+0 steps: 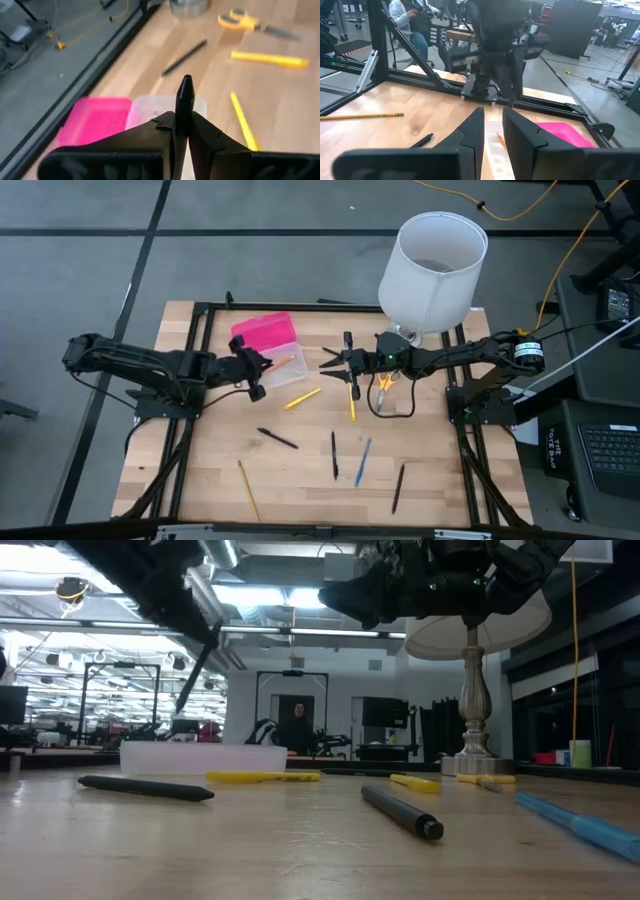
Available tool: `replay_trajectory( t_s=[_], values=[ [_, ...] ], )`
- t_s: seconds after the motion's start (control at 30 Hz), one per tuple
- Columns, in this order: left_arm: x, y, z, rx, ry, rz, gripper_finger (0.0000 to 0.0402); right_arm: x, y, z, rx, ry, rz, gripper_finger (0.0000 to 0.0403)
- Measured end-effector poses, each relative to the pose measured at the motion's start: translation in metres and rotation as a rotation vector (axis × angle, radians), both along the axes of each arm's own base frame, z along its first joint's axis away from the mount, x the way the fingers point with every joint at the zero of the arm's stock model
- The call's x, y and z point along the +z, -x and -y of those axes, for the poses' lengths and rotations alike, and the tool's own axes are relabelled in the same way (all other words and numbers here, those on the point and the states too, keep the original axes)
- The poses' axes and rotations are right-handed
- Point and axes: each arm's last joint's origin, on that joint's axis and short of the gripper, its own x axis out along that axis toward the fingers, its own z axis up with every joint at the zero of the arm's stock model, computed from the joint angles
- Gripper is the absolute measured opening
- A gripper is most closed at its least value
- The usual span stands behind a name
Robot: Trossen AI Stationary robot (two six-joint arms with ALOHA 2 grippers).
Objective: Pick & place school supplies into a supply box
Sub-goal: Put the black pen into the pink supply box
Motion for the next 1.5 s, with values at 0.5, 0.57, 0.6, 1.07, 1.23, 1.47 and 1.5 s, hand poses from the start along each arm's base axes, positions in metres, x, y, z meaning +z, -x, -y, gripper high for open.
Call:
replay_trajectory(
  t_s=[0.5,0.57,0.6,1.07,1.23,1.47,1.5],
  values=[
    [-0.039,-0.022,-0.026,0.072,0.047,-0.233,0.0021,-0.001,0.0,0.002,-0.078,0.0,-0.009,0.0075],
    [-0.043,-0.024,-0.031,0.09,0.046,-0.257,0.0021,-0.001,0.0,0.002,-0.079,0.0,-0.009,0.0075],
    [-0.045,-0.025,-0.033,0.099,0.048,-0.265,0.0021,-0.001,0.0,0.002,-0.079,0.0,-0.009,0.0075],
    [-0.056,-0.032,-0.053,0.055,0.123,-0.293,0.0023,-0.001,0.0,0.002,-0.08,0.003,-0.01,0.0075],
    [-0.06,-0.033,-0.054,0.05,0.117,-0.319,0.0037,-0.001,0.0,0.002,-0.08,0.003,-0.01,0.0075],
    [-0.06,-0.035,-0.054,0.034,0.123,-0.309,0.0054,-0.001,0.0,0.002,-0.079,0.003,-0.01,0.0075],
    [-0.06,-0.035,-0.054,0.033,0.123,-0.309,0.0054,-0.001,0.0,0.002,-0.079,0.003,-0.01,0.0075]
  ],
)
